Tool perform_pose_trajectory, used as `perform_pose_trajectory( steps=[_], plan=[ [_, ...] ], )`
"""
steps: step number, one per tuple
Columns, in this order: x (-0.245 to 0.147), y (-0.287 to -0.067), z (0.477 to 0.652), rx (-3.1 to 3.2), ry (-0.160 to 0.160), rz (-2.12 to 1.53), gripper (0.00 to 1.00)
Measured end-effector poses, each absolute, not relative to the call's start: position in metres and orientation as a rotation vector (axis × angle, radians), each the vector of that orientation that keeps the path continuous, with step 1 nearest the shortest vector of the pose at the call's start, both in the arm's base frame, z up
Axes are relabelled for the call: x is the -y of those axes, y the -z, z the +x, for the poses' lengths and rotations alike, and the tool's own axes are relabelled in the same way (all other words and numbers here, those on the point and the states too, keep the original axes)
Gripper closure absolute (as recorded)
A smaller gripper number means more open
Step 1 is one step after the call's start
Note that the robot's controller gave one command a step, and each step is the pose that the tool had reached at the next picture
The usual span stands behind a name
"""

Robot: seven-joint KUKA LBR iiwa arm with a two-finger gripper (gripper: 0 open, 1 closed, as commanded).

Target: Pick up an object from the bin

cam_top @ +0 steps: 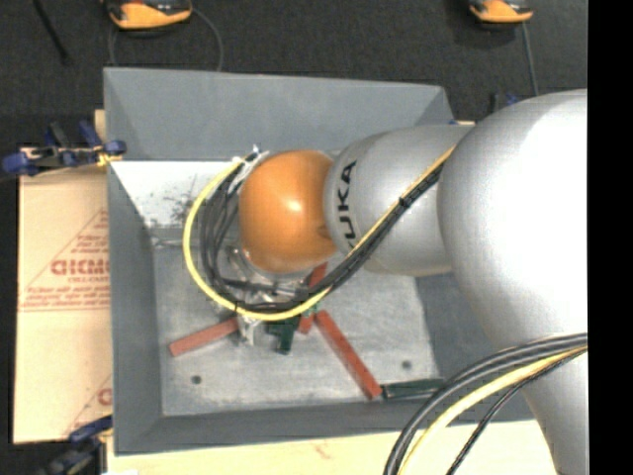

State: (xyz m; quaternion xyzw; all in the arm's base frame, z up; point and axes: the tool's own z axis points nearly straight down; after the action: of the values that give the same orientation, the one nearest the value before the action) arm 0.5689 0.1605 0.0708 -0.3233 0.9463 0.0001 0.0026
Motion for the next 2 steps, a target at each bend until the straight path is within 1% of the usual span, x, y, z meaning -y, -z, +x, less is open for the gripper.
perform_pose_trajectory(
  steps=[1,2],
  plan=[
    [-0.21,-0.071,0.572,-2.699,0.0,-1.596,1.0],
    [-0.207,-0.224,0.566,-2.727,0.005,-1.535,1.0]
  ],
)
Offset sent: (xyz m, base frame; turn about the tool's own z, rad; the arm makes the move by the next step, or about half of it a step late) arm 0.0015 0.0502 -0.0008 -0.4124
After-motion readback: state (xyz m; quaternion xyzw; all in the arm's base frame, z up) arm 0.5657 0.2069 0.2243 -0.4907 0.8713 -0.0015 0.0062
